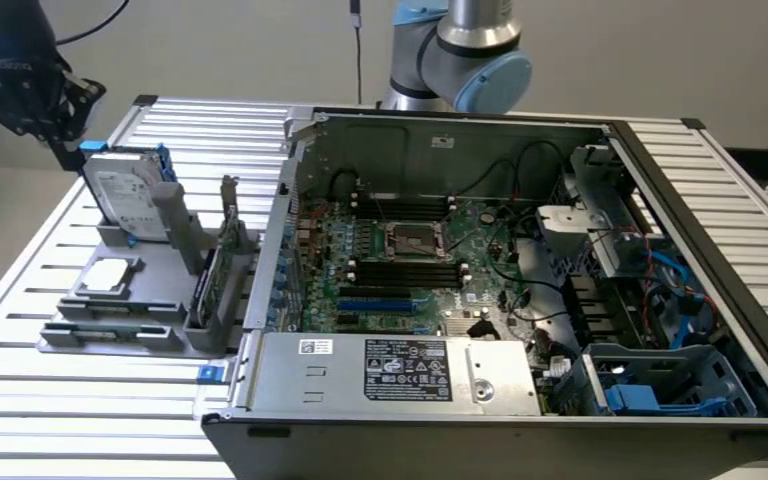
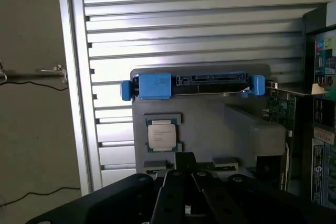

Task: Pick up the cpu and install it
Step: 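Reach for the cpu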

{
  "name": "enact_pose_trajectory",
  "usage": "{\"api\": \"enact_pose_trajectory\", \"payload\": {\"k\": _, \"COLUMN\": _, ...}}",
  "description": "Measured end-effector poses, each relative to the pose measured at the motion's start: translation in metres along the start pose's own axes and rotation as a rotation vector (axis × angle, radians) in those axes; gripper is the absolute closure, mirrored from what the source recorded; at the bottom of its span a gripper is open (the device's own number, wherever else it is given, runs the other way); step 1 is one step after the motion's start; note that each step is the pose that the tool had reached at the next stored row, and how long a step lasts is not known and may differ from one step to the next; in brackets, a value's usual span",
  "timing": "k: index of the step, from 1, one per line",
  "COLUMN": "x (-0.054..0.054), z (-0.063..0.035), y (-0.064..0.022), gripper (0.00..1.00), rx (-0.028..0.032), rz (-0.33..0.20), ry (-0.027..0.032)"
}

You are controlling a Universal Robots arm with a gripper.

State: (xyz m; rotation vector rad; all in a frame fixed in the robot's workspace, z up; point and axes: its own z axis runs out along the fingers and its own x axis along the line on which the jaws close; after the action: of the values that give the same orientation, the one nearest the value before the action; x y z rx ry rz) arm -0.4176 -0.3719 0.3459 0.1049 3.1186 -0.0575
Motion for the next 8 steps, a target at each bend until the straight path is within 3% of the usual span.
{"api": "enact_pose_trajectory", "payload": {"k": 8, "x": 0.0000, "z": -0.0001, "y": 0.0000, "gripper": 0.89, "rx": 0.0039, "rz": -0.001, "ry": 0.0002}}
